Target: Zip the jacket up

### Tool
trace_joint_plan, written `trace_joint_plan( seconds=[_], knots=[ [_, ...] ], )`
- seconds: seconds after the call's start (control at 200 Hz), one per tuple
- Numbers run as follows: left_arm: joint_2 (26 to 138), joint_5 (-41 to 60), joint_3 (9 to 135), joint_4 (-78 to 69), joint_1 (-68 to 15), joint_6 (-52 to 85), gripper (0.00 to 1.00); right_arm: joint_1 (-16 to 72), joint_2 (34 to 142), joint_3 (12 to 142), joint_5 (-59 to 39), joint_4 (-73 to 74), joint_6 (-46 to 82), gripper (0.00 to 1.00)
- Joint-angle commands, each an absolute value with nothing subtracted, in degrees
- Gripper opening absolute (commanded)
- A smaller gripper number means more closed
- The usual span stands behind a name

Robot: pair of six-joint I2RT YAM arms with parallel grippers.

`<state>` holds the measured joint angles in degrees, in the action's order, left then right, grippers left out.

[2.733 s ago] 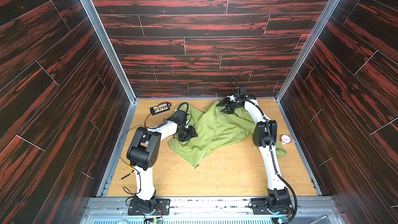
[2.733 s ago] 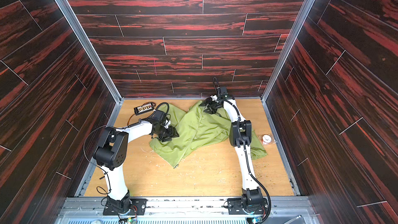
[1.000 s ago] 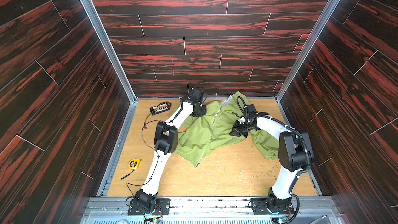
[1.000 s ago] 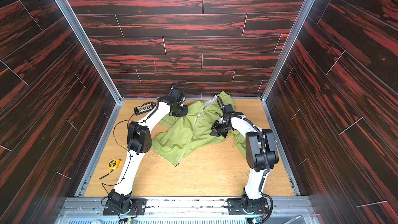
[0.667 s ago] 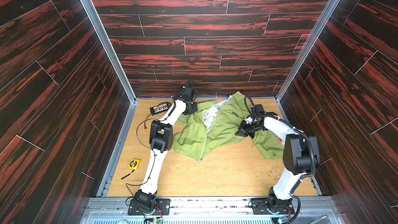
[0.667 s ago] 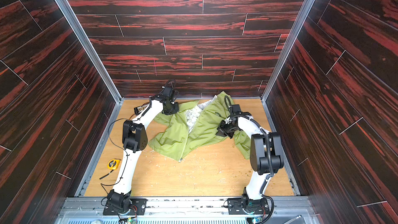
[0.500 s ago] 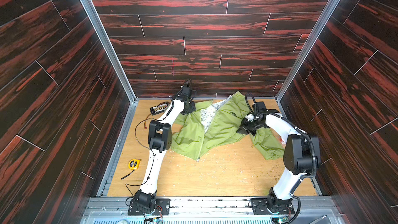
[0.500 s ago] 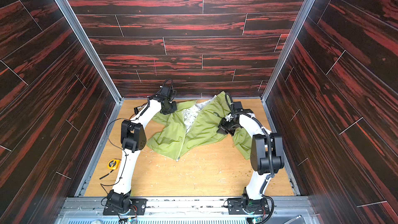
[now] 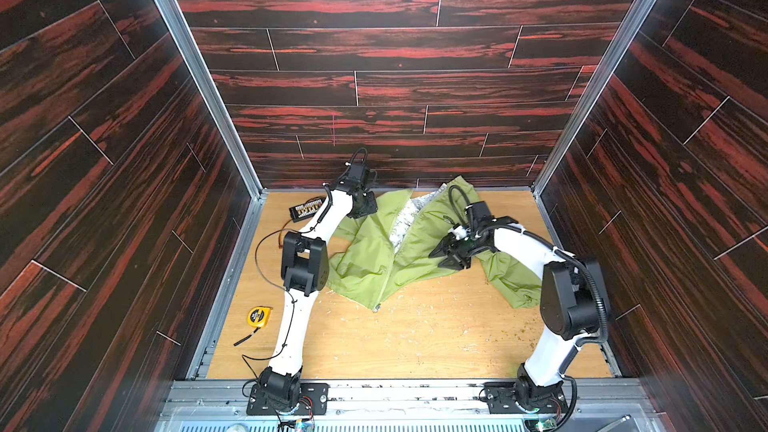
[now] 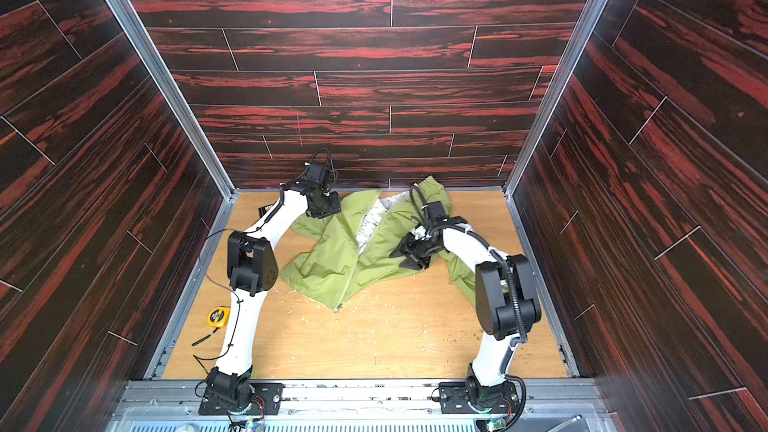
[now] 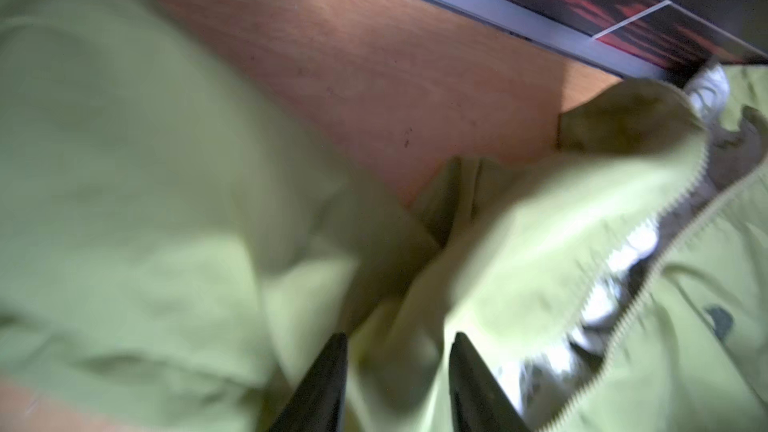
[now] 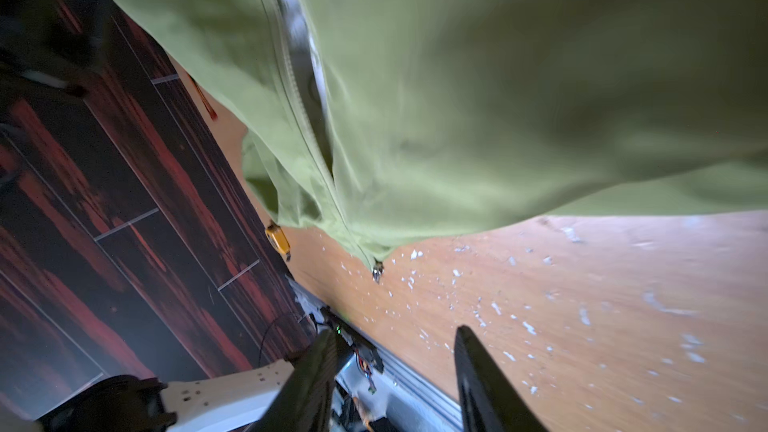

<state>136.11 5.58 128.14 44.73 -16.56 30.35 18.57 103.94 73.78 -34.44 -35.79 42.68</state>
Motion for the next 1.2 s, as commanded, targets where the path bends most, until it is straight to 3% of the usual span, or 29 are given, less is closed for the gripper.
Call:
trace_joint_plan(
  seconds=[0.0, 0.286, 0.546, 0.611, 0.756, 0.907, 1.192],
  knots=[
    [125.52, 5.52, 122.78, 45.79, -17.38, 29.33, 0.43, 20.29, 106.88, 72.56, -36.78, -29.8, 48.2, 0.5],
    [111.86, 9.38, 96.69, 38.65, -21.05, 33.53, 0.42, 21.79, 112.98, 72.1, -37.4, -22.79, 53.33, 0.49],
    [111.41, 12.39, 83.72, 29.24, -20.78, 38.84, 0.37, 22.41, 117.49, 74.08, -36.19, -22.16, 54.61, 0.51],
    [112.39, 12.34, 83.07, 28.8, -20.56, 39.29, 0.35, 22.4, 119.07, 74.51, -36.55, -21.14, 55.32, 0.45],
    [112.96, 12.14, 80.84, 26.41, -19.09, 40.99, 0.32, 22.41, 119.97, 74.2, -36.17, -20.04, 55.92, 0.19],
    [114.0, 13.08, 78.46, 24.3, -17.18, 42.51, 0.31, 22.37, 118.6, 74.26, -34.75, -21.48, 54.31, 0.0],
    [116.05, 13.27, 76.83, 22.99, -15.52, 43.11, 0.29, 20.36, 110.07, 67.63, -32.07, -23.02, 51.6, 0.0]
  ],
)
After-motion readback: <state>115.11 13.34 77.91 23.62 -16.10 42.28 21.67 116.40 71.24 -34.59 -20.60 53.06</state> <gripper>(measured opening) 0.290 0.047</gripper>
